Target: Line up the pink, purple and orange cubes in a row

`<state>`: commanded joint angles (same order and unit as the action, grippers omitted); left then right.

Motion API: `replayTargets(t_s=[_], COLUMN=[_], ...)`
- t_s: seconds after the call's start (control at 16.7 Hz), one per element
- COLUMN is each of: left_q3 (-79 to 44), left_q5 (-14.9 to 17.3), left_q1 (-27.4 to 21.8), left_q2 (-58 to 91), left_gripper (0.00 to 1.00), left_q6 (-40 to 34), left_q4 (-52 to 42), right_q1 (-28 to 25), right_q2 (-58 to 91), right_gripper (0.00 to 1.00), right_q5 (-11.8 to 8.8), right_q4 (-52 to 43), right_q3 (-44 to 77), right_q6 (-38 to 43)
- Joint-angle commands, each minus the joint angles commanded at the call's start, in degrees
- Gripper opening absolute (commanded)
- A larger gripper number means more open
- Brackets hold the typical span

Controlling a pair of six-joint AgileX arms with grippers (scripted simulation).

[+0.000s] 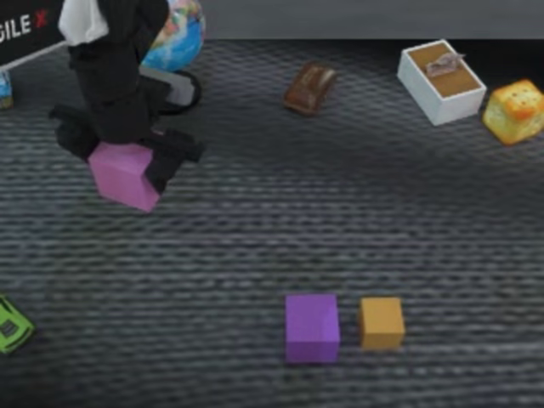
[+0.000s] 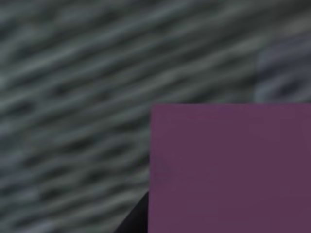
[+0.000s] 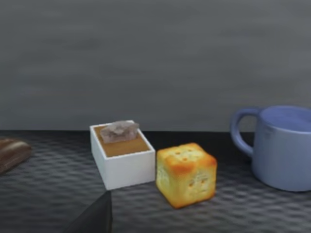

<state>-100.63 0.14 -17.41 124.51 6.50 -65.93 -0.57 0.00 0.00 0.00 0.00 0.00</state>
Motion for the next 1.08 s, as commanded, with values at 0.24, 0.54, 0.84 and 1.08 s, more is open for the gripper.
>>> replayTargets(t_s=[0.24,0.54,0.84,1.08], left_q3=[10.1,23.4,29.5,29.5], left_q5=[-0.2,-0.3,-0.5,-0.5], left_q1=[-7.5,-17.4,-21.8,-21.5], left_q2=[-7.6,-17.9,-23.3,-23.0], left_gripper=[0.00,0.00,0.00,0.00], left_q6=[-16.4,-37.7,-45.2,-45.0], left_q4=[2.0,4.7,6.5,6.6], right_q1=[0.0,0.0,0.0,0.0], right_q2=[0.0,0.0,0.0,0.0], right_gripper=[1.00,1.00,1.00,1.00], right_q5=[0.0,0.0,0.0,0.0], right_q4=[0.0,0.0,0.0,0.0], right_q3=[0.0,0.0,0.0,0.0], right_q6=[0.0,0.0,0.0,0.0])
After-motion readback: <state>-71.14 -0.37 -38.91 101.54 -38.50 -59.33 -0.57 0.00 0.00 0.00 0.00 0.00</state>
